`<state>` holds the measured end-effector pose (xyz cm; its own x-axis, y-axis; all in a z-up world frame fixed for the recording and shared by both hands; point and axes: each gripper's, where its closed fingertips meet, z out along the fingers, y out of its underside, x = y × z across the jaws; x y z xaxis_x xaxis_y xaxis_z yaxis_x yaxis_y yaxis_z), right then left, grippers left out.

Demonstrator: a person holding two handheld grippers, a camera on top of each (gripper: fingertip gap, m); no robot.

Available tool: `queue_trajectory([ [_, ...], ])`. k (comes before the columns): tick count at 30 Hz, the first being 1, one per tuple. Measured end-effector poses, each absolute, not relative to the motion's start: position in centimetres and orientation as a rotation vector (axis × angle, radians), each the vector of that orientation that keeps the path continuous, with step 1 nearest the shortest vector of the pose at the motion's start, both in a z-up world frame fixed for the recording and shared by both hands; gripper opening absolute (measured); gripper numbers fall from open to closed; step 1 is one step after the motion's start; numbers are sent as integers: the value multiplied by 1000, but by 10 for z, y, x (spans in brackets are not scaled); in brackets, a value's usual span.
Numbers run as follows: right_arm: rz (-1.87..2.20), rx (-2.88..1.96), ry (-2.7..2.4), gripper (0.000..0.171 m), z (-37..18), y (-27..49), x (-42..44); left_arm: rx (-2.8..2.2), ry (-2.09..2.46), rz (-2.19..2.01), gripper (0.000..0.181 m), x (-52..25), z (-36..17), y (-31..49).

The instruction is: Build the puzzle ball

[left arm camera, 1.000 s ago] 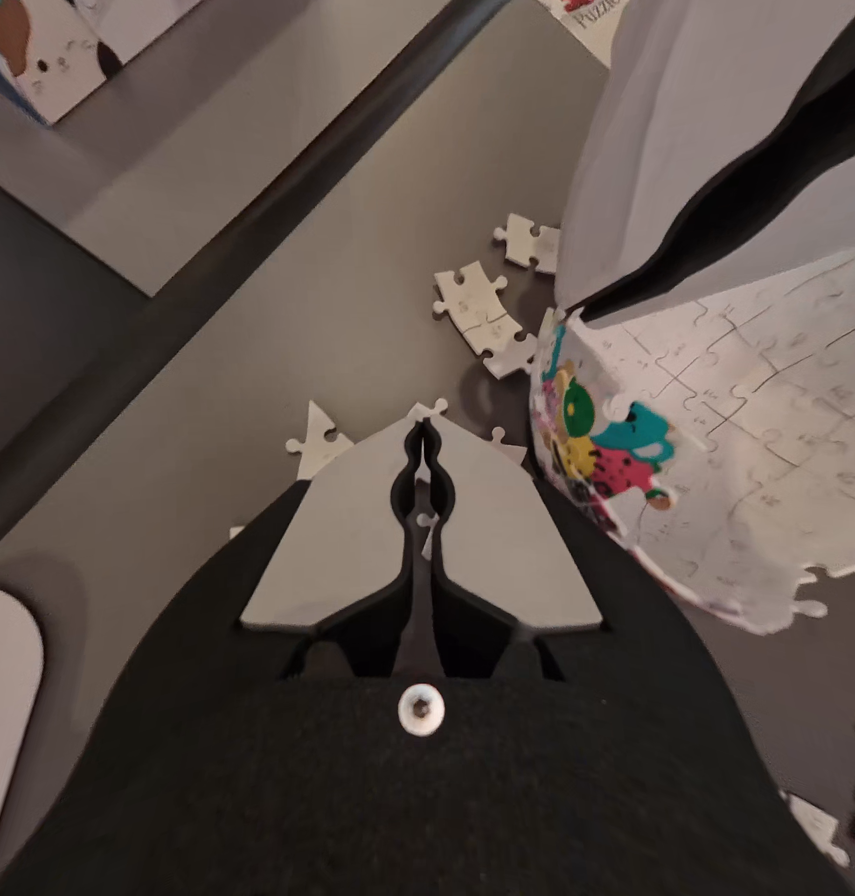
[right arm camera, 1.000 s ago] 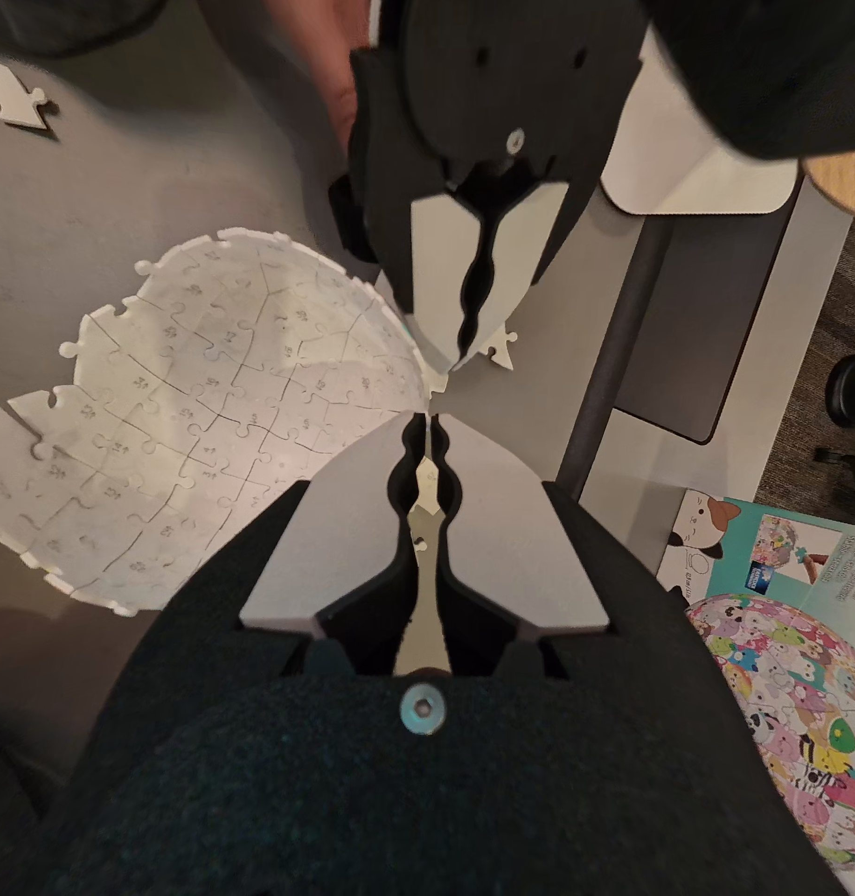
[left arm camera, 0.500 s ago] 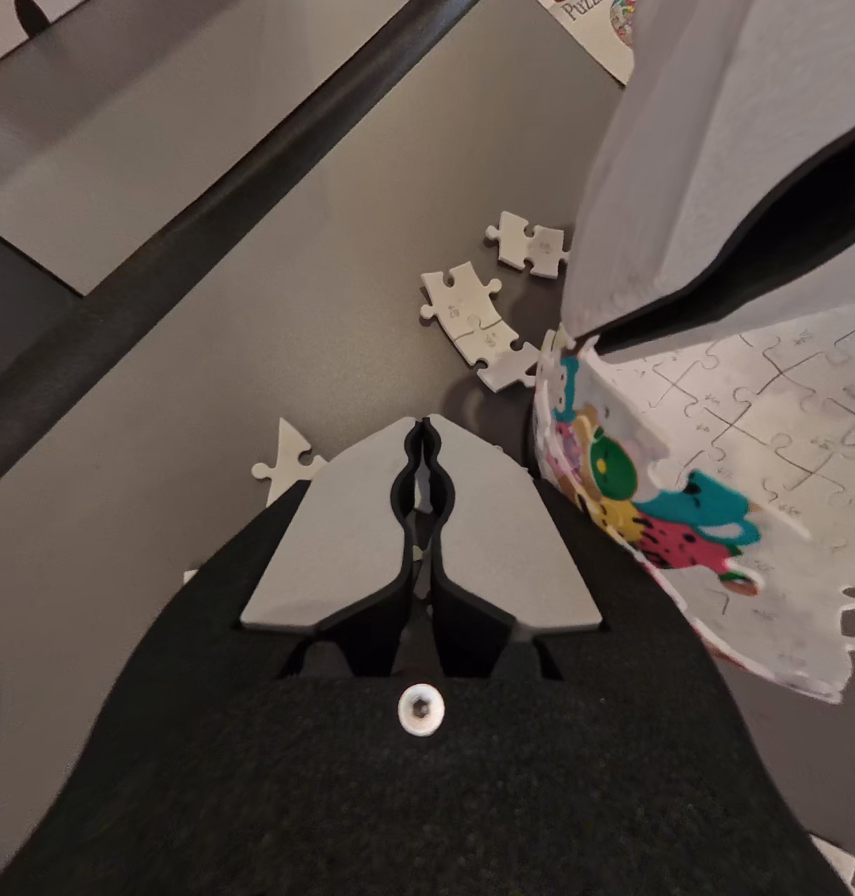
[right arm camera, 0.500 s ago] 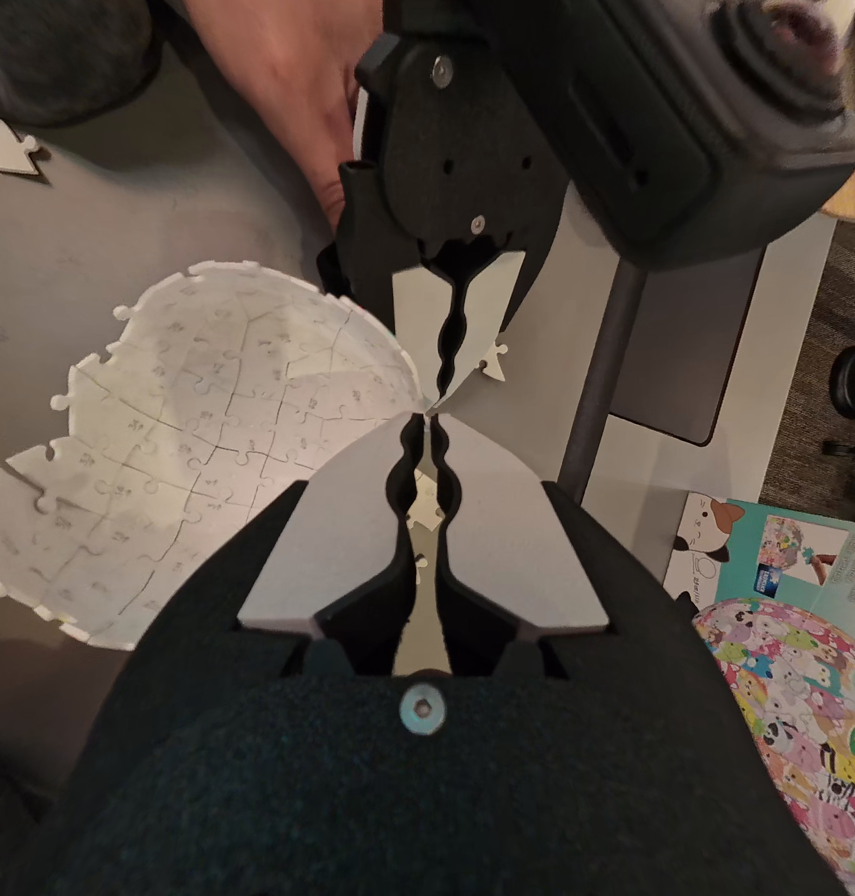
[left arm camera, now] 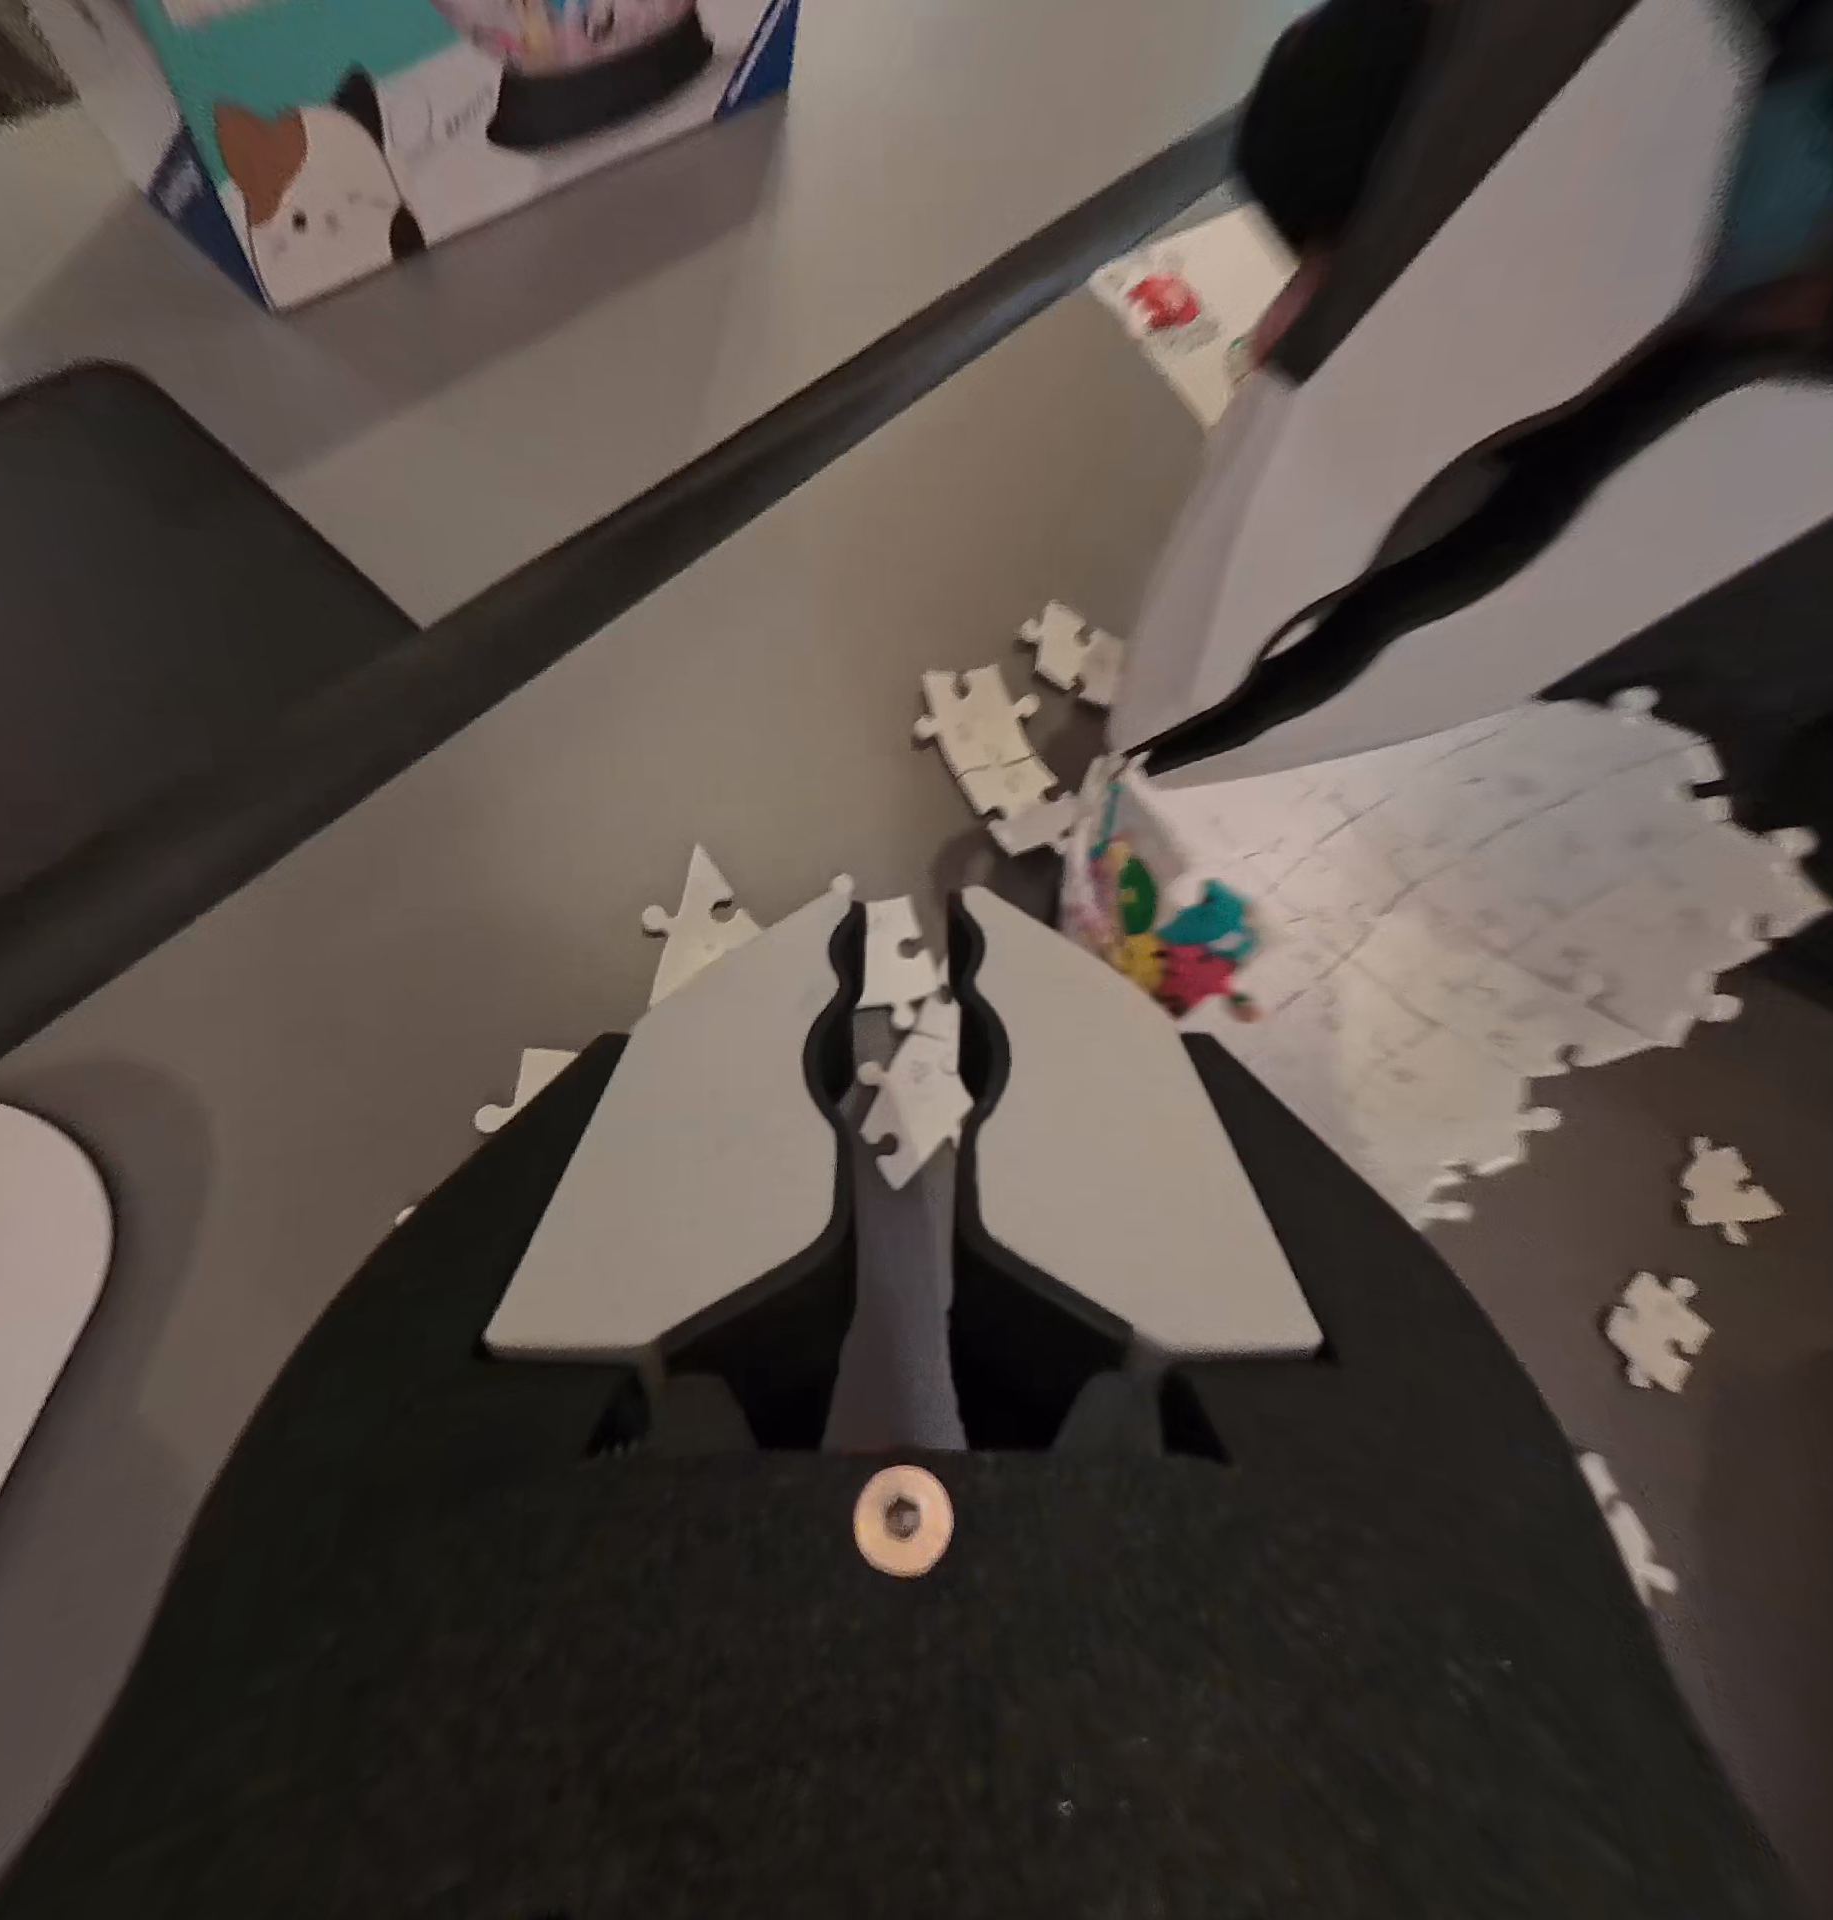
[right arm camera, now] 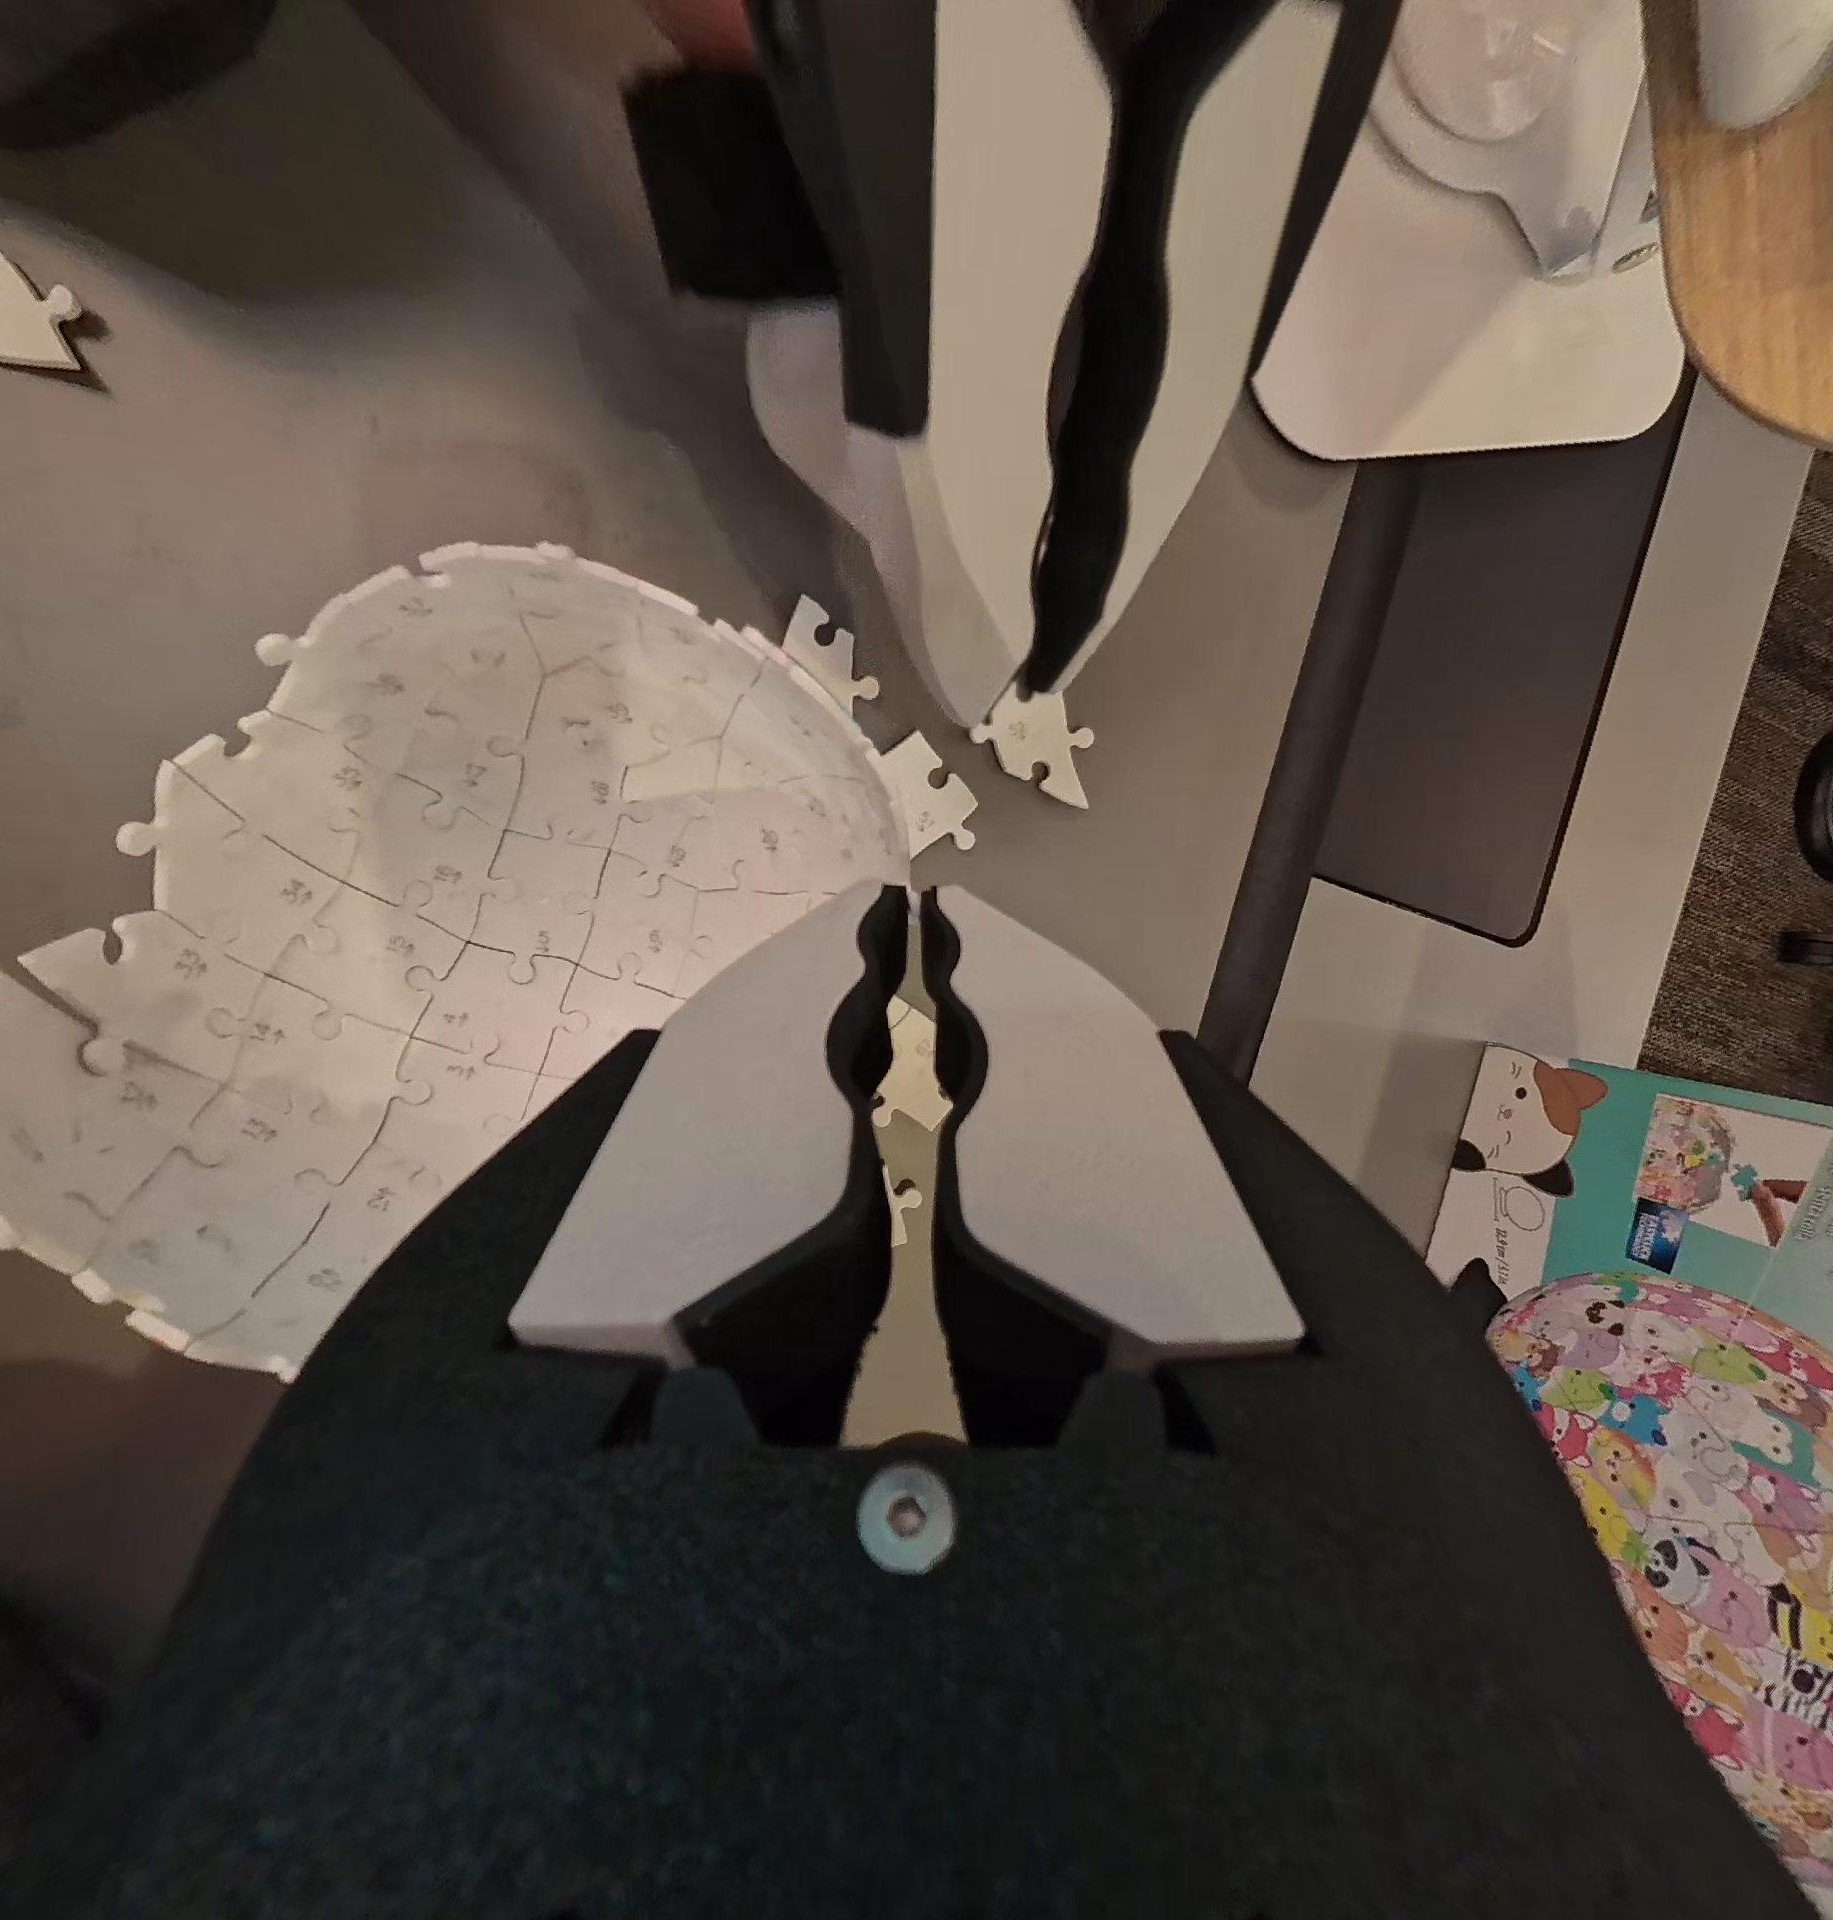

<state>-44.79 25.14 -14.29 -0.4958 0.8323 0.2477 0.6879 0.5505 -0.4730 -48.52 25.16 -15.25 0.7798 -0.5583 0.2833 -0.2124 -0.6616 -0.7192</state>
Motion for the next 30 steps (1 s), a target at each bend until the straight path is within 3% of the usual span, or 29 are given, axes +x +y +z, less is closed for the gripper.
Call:
queue_trajectory([
  [6,425,-1230,-2337,3,-143,252,-449,-2219,657,-605,24,-468,-108,233],
  [14,417,-1227,-2329,3,-143,252,-451,-2377,854,-272,31,-456,-134,218],
  [20,429,-1220,-2326,3,-142,252,-451,-2385,829,-201,8,-461,-136,223],
  [30,425,-1168,-2331,3,-144,252,-452,-2388,826,-182,6,-463,-137,222],
])
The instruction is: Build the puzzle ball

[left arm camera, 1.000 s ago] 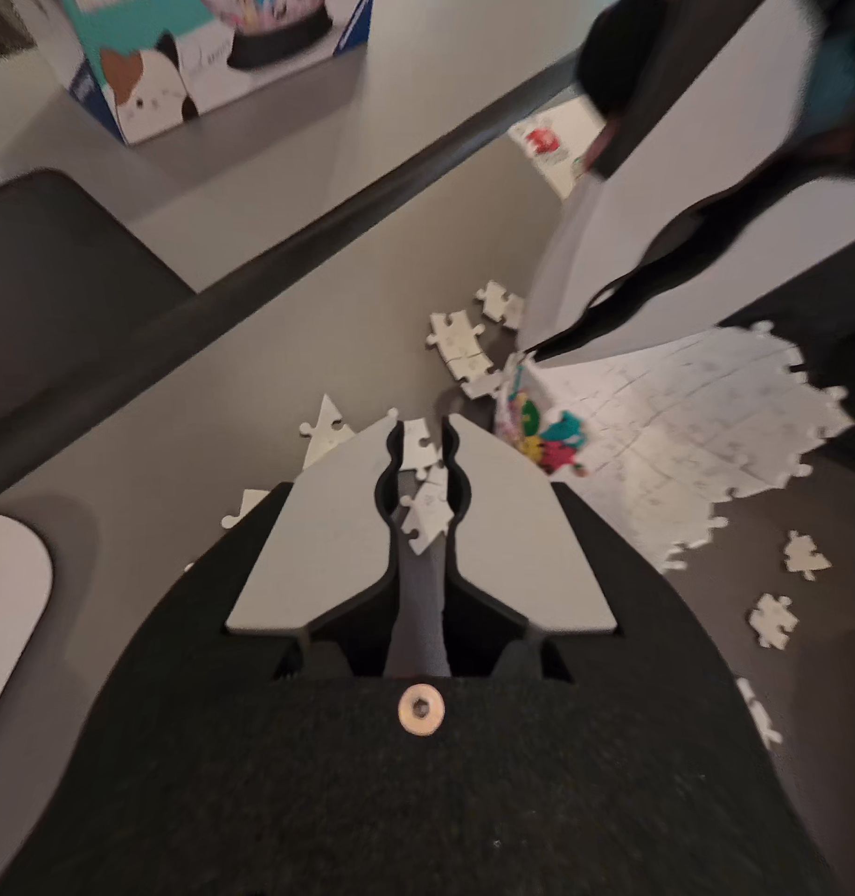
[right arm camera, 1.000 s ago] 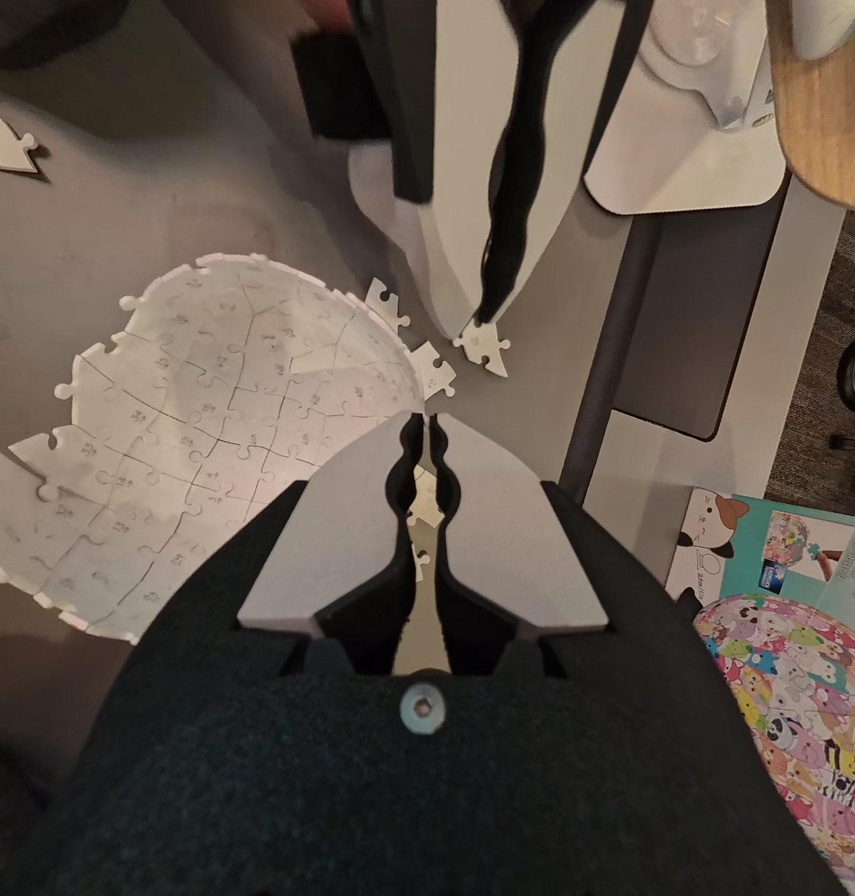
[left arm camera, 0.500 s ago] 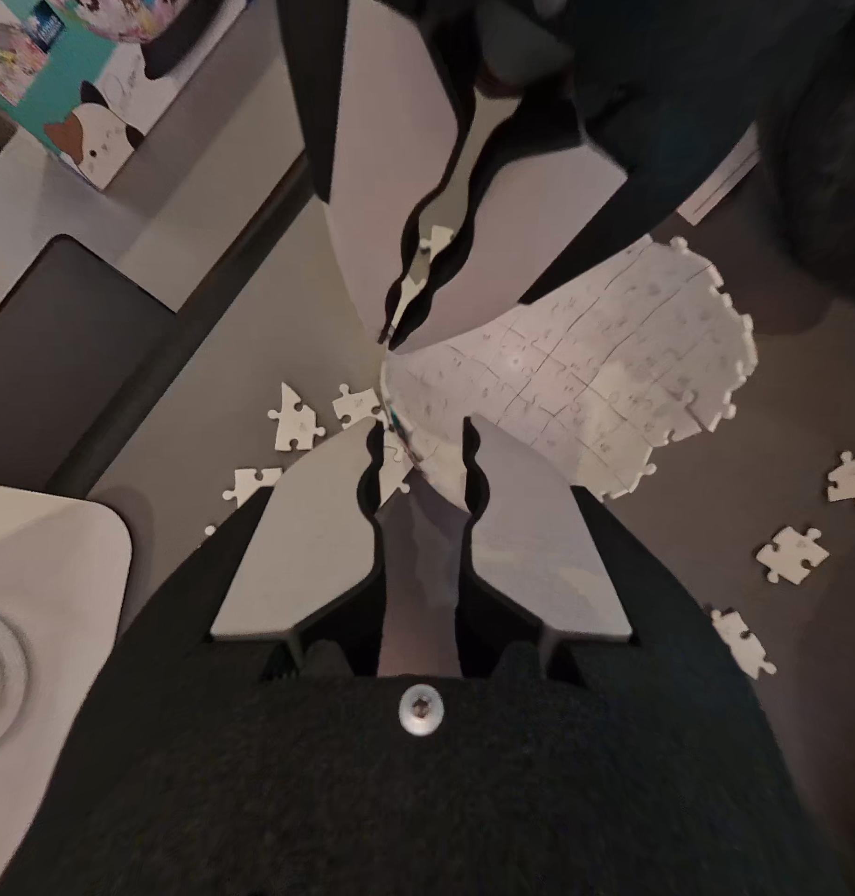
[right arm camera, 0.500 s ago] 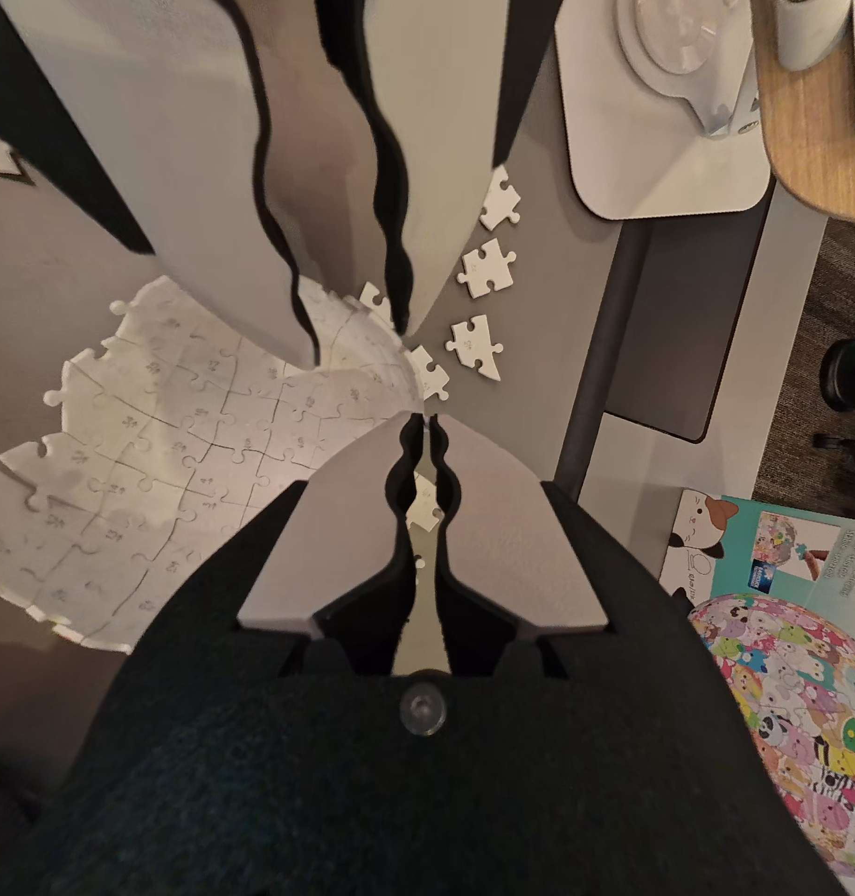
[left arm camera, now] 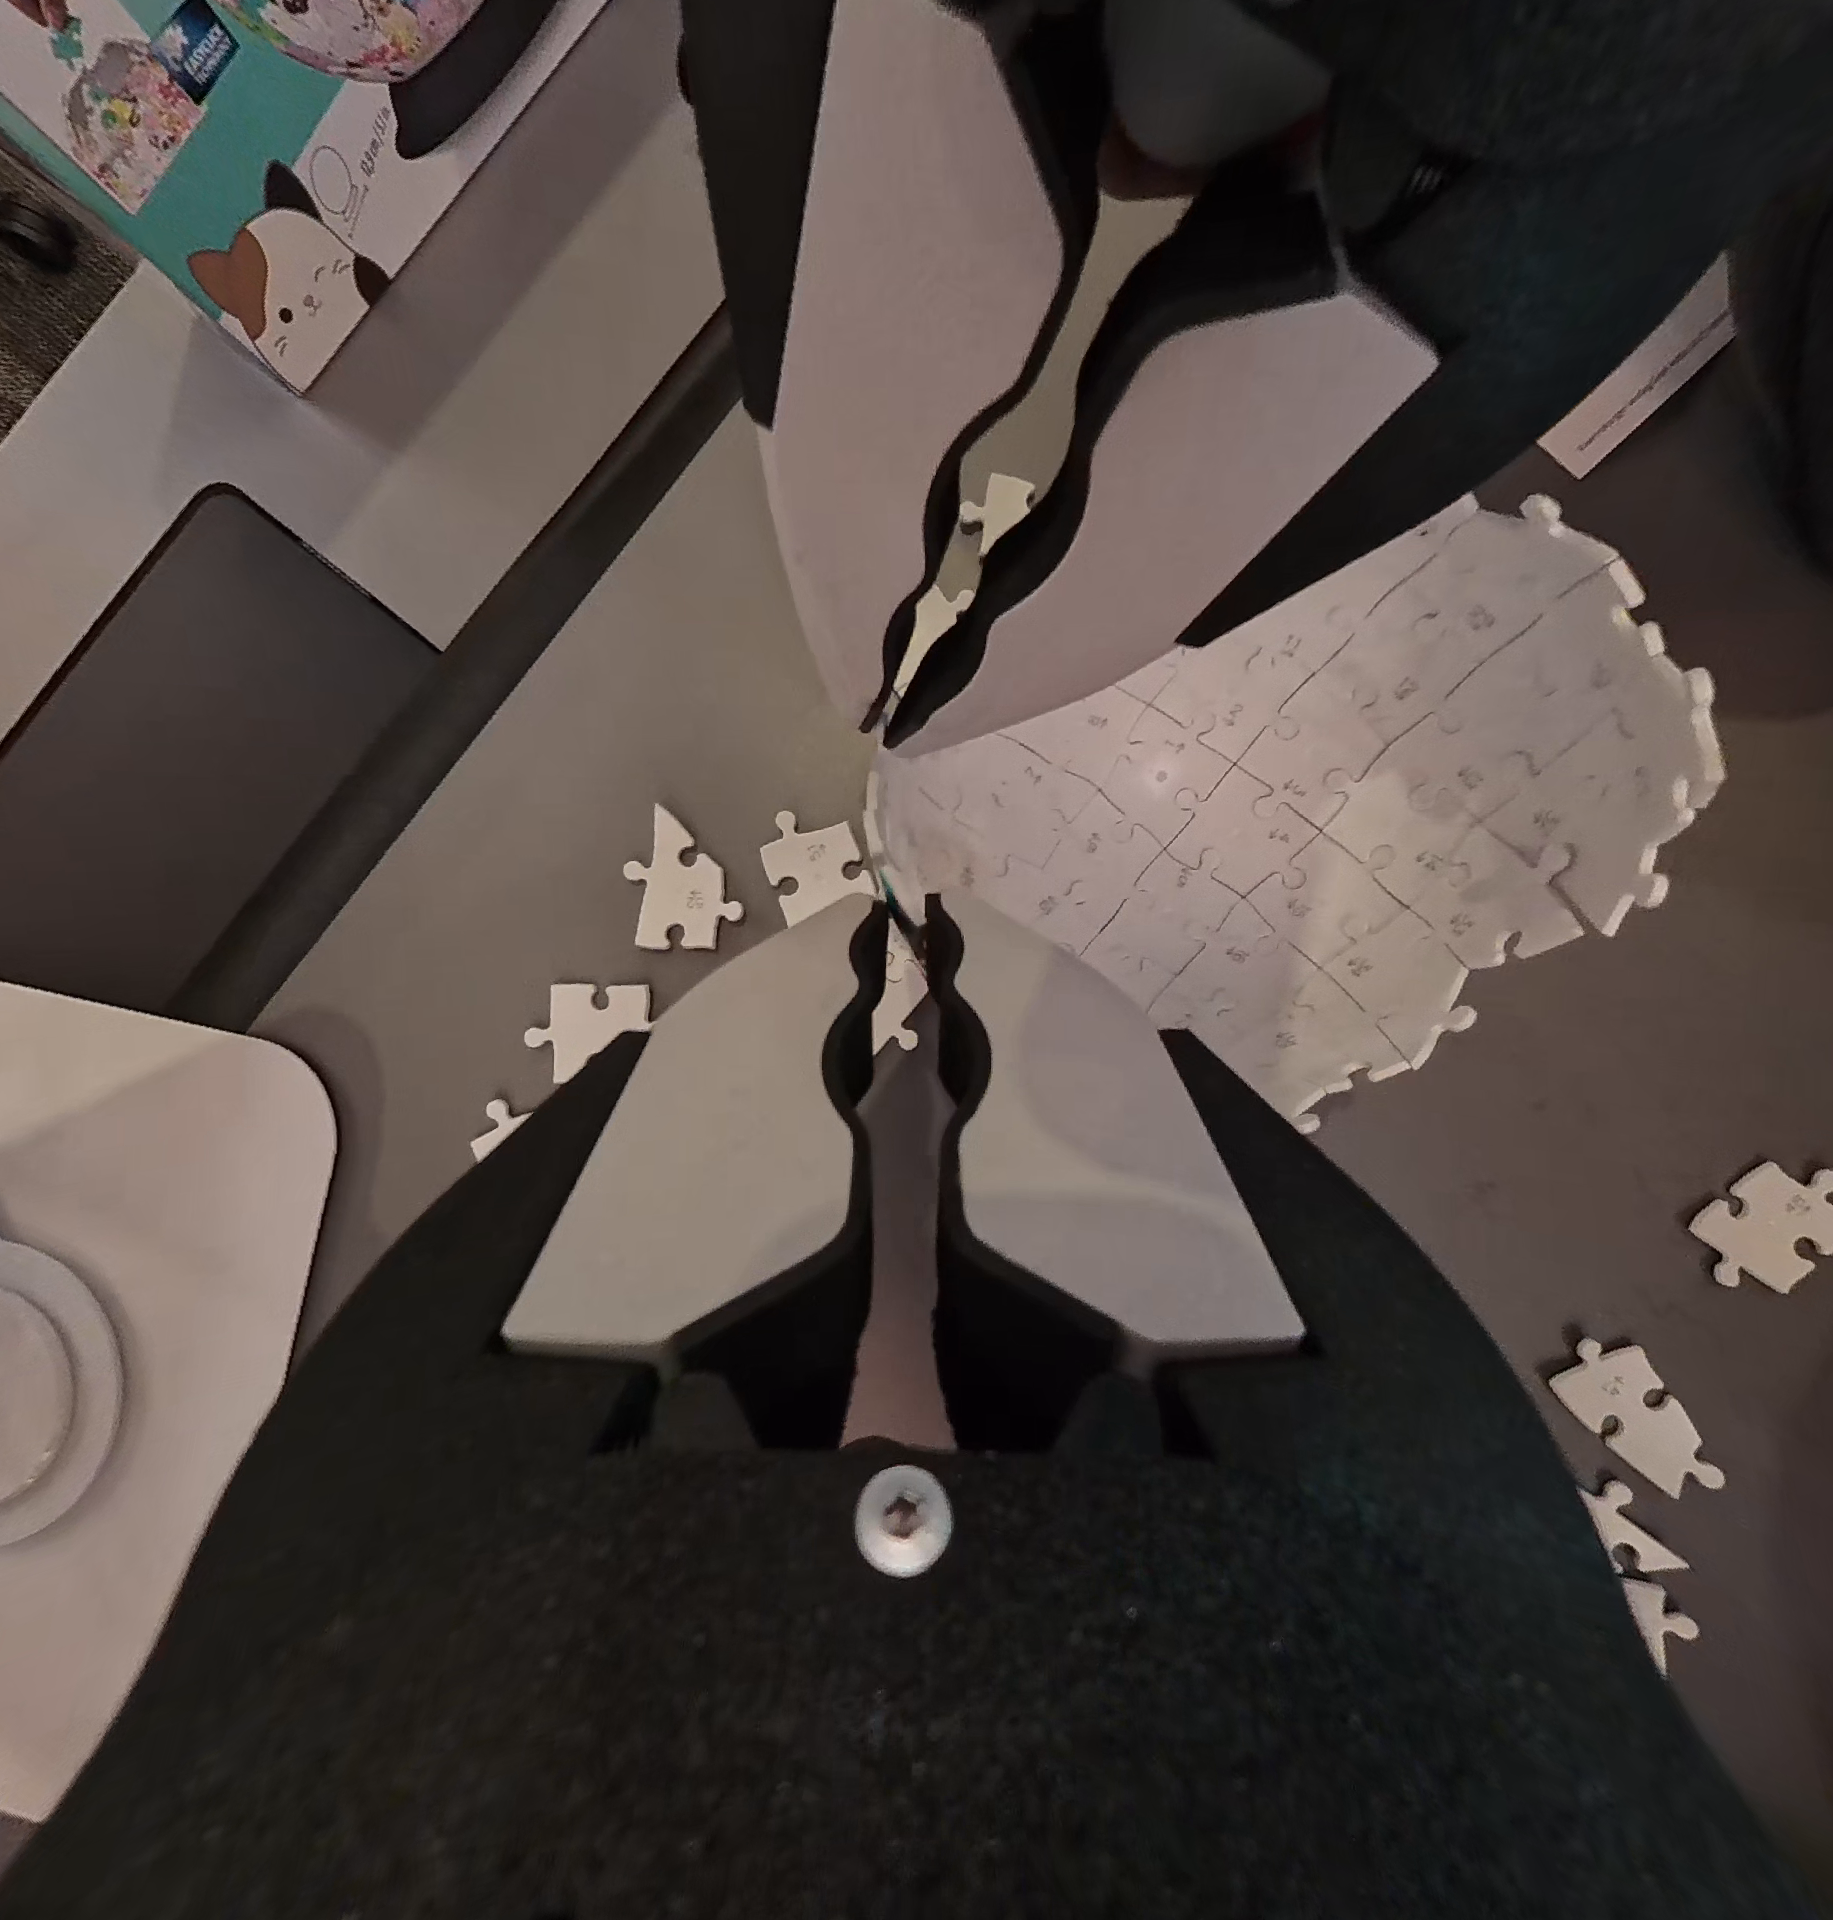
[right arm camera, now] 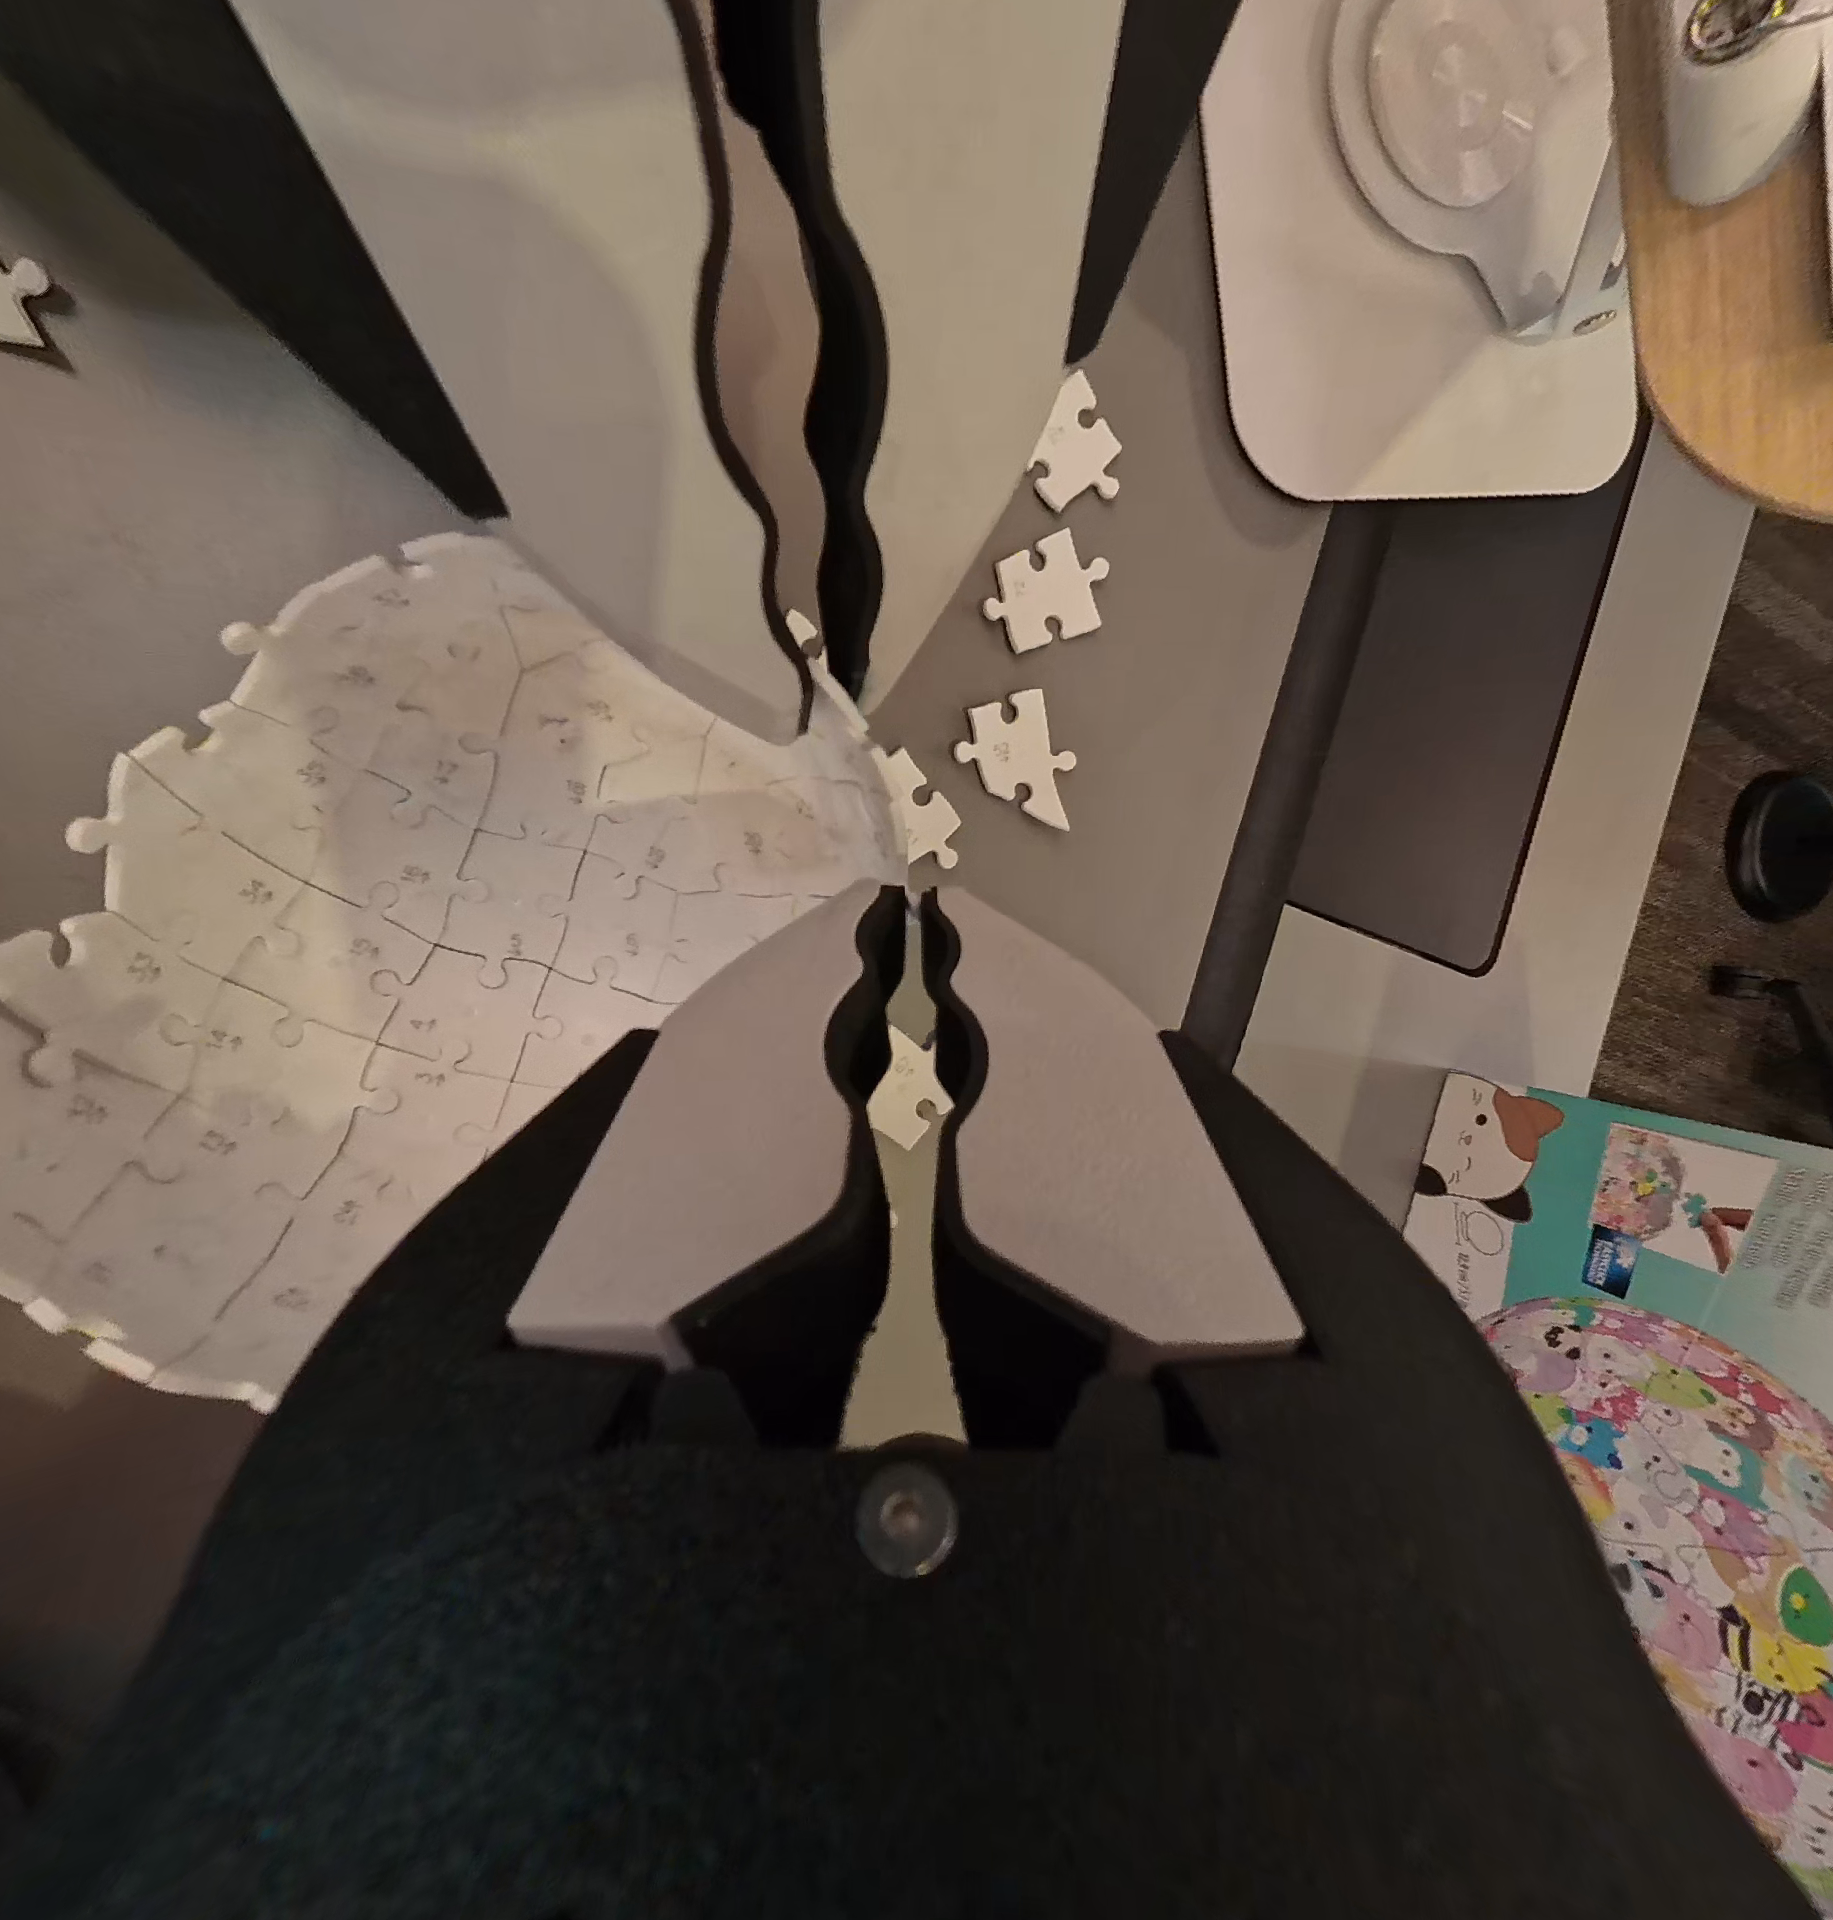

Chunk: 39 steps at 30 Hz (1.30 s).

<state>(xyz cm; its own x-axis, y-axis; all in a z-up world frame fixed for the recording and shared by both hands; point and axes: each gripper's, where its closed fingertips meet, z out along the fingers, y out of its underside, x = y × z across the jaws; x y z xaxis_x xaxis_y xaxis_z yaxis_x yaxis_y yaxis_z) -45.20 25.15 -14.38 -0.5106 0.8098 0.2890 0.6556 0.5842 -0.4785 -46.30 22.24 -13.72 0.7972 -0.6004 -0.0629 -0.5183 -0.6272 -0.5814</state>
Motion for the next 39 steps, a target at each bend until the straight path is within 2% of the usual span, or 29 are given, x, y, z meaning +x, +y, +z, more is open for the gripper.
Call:
queue_trajectory([
  [3,423,-1161,-2335,3,-144,251,-452,-2375,824,-245,7,-461,-135,221],
  [8,419,-1162,-2335,3,-144,251,-452,-2275,718,-557,24,-468,-116,223],
  [11,408,-1165,-2332,3,-145,251,-452,-2300,569,-669,21,-492,-128,233],
  [13,402,-1167,-2328,3,-145,251,-453,-2333,534,-682,12,-503,-147,238],
  [14,400,-1168,-2325,3,-145,251,-454,-2343,524,-670,6,-506,-157,241],
  [18,371,-1165,-2319,3,-146,251,-455,-2334,563,-620,0,-496,-183,253],
  [29,338,-1242,-2294,3,-146,252,-453,-2345,688,-601,0,-470,-213,251],
  [36,310,-1249,-2298,3,-146,250,-453,-2344,644,-558,0,-479,-211,248],
  [39,300,-1250,-2301,3,-146,249,-452,-2307,560,-653,10,-485,-193,243],
])
